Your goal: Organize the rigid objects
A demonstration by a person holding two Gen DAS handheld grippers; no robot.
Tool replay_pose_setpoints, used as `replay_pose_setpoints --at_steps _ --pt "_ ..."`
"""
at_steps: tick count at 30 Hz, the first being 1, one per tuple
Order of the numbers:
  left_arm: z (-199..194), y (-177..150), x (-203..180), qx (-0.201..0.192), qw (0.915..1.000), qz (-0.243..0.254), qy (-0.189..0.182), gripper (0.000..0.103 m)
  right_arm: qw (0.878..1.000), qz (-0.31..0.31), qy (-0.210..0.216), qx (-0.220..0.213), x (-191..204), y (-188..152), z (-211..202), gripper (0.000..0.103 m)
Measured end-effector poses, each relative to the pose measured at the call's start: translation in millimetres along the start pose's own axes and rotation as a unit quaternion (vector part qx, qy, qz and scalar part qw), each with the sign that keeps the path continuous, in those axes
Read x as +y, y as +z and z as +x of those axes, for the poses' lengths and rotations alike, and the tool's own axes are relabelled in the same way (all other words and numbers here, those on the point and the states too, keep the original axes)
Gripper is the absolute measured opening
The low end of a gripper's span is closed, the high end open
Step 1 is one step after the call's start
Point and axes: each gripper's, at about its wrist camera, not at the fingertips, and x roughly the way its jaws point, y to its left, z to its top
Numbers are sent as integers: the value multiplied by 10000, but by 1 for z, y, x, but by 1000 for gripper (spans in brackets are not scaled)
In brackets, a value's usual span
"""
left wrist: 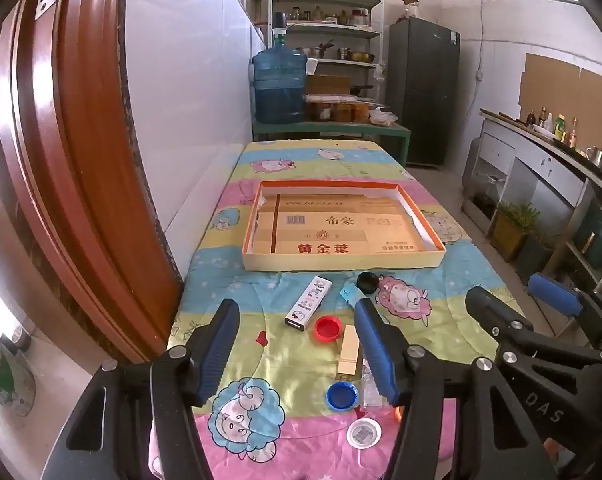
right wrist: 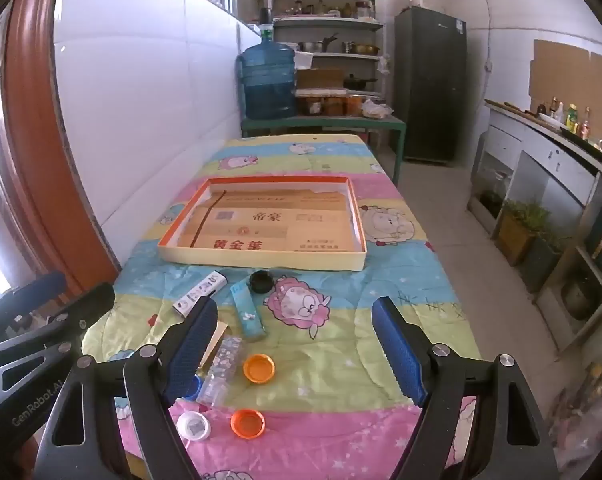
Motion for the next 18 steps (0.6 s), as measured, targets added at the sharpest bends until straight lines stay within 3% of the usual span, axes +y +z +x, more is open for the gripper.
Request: replay_pose_setpoints --at_steps 4,10,18 --pt "7 5 -2 183 9998 -16 -9 60 10000 6 12 19 0 0 1 81" --pt "6 -6 1 54 9999 -83 43 60 10000 0 36 8 -2 0 0 81" --pt "12 -8 1 171 9998 -106 11 60 10000 -3 38 47 -1 0 0 81"
